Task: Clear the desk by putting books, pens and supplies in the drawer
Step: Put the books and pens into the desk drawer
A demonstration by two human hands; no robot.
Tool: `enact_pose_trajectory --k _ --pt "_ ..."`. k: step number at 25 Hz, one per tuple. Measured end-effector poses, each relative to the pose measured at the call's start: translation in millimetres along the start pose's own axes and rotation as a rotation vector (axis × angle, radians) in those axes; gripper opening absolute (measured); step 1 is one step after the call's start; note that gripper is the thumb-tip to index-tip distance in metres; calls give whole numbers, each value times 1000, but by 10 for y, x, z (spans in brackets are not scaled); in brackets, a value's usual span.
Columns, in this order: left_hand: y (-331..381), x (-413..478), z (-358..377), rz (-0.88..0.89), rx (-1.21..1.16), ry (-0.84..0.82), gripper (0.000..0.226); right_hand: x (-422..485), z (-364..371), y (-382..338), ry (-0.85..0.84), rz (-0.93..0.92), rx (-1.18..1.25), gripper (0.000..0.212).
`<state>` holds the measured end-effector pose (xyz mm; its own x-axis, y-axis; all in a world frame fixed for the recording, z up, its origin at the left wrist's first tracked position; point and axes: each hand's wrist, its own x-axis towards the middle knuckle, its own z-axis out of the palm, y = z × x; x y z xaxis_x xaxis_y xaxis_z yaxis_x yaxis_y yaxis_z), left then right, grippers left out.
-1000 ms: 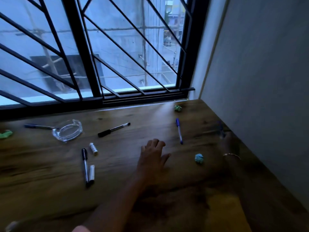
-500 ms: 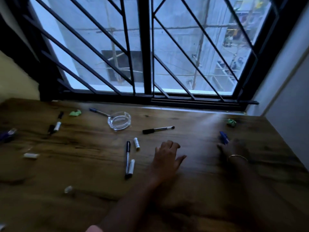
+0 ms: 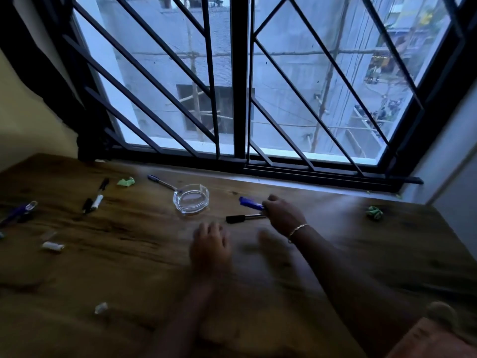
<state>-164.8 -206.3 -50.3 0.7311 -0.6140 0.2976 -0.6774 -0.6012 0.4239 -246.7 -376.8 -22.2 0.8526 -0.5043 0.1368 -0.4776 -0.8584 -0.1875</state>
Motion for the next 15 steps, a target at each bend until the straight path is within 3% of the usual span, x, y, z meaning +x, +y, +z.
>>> enact_pose_trajectory --k 2,4,6,11,13,15 --pt "-120 120 -62 -268 71 -72 28 114 102 -63 -78 -81 -68 25" --pt "-232 181 -77 -403 106 -167 36 141 206 -95 -157 -68 -95 32" --pt "-307 186 -37 -434 95 -216 38 90 308 -115 -187 22 -99 39" --pt "-361 177 -4 -400 109 -212 29 -48 304 -154 -68 164 -184 27" --pt "-322 188 -79 -406 101 -174 29 -123 202 -176 22 209 -24 24" --pt "-238 194 -166 -339 -39 -49 26 -259 117 -227 102 259 435 27"
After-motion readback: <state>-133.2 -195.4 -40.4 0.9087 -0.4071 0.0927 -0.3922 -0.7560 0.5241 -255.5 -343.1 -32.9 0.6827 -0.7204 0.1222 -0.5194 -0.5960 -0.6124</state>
